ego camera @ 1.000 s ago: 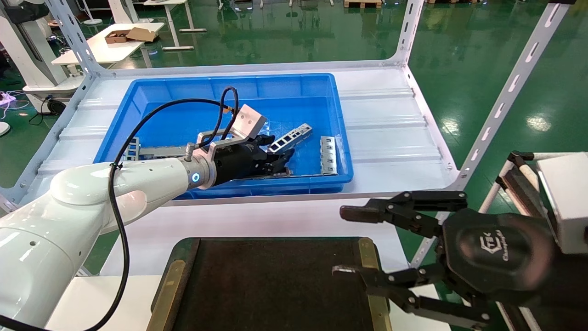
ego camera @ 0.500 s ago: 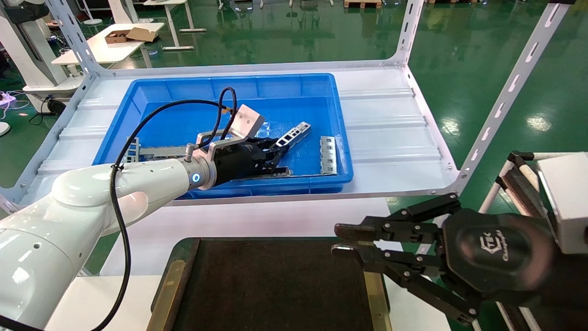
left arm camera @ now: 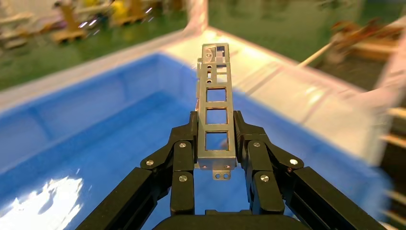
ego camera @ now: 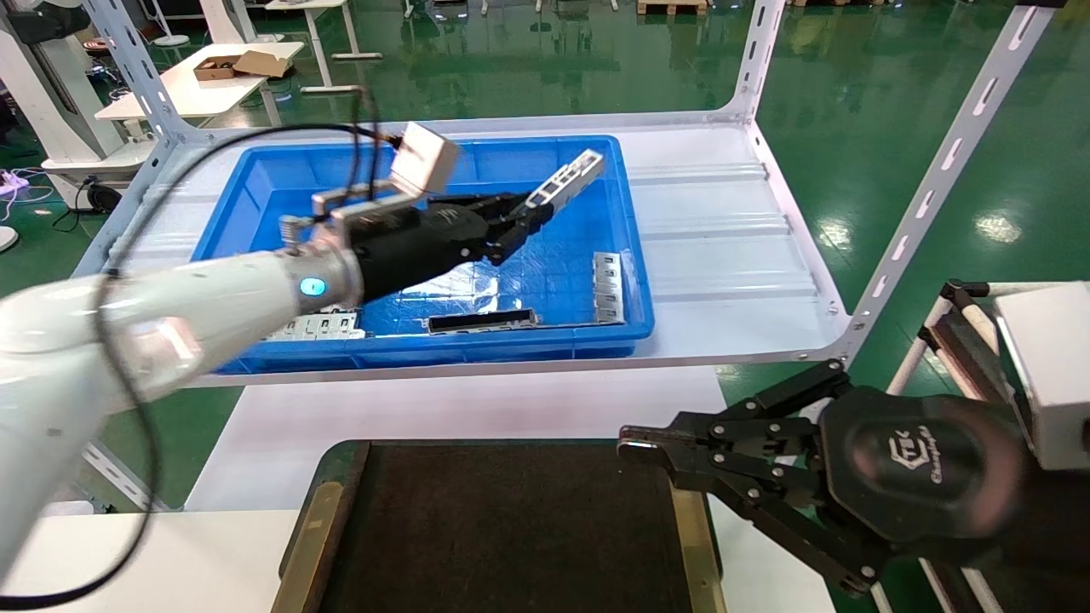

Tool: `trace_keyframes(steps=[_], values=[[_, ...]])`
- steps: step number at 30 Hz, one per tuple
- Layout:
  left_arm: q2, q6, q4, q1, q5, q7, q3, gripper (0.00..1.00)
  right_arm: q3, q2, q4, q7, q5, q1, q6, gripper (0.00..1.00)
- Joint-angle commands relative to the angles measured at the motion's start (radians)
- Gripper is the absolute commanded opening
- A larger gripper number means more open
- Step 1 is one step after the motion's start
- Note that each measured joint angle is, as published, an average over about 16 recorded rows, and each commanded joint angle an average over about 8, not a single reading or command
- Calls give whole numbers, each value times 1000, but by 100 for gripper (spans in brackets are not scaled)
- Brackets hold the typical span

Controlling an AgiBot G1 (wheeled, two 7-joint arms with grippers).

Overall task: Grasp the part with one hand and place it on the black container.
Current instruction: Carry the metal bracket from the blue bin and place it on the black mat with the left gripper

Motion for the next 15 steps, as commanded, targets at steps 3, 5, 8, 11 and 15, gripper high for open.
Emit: trace_keyframes(steps=[3, 5, 8, 11, 15], values=[[-64, 158, -22, -2, -40, 20, -21, 0, 0, 0, 0, 0, 0, 0, 0, 0], [-100, 233, -44, 7, -53, 10, -24, 0, 0, 0, 0, 0, 0, 0, 0, 0], [-153, 329, -90, 31, -72, -18, -27, 0, 0, 0, 0, 0, 0, 0, 0, 0], [-205, 394, -155, 72, -93, -58, -30, 0, 0, 0, 0, 0, 0, 0, 0, 0], [-272, 445, -286, 161, -124, -119, -32, 0, 0, 0, 0, 0, 0, 0, 0, 0]])
